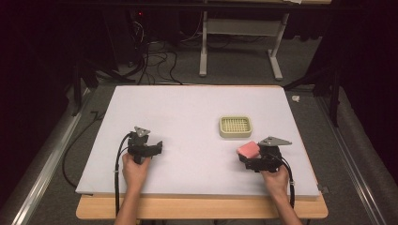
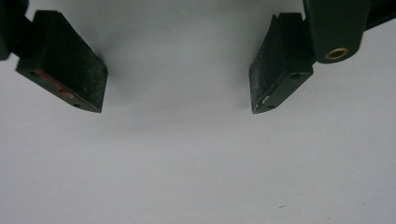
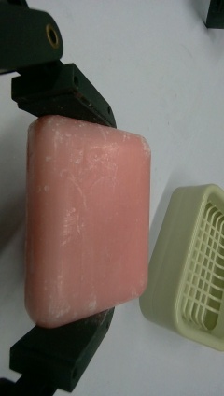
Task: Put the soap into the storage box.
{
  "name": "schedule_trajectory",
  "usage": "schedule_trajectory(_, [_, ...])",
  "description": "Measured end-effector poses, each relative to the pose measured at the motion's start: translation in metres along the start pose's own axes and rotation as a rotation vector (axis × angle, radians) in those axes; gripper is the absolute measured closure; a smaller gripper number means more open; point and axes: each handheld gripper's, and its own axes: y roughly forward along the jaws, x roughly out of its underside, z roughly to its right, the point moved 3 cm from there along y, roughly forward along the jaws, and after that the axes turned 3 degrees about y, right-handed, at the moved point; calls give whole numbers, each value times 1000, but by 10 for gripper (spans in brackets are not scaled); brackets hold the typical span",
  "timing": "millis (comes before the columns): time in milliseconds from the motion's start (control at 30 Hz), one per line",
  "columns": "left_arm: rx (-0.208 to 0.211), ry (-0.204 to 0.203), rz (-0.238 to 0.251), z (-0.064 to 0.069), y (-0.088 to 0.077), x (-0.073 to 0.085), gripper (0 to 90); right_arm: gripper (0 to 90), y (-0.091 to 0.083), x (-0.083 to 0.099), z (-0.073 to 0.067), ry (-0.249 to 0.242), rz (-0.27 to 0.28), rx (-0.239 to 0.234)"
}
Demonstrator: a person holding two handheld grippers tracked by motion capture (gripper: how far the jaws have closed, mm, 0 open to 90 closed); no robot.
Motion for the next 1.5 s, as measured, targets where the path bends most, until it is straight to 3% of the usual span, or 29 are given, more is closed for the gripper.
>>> schedule_trajectory(767, [0, 0, 0, 0, 0, 0, 201, 137, -18, -11, 25, 64, 38, -12])
schedule_trajectory(1500, [0, -1, 0, 0, 0, 0, 200, 137, -21, -34, 39, 109, 50, -50])
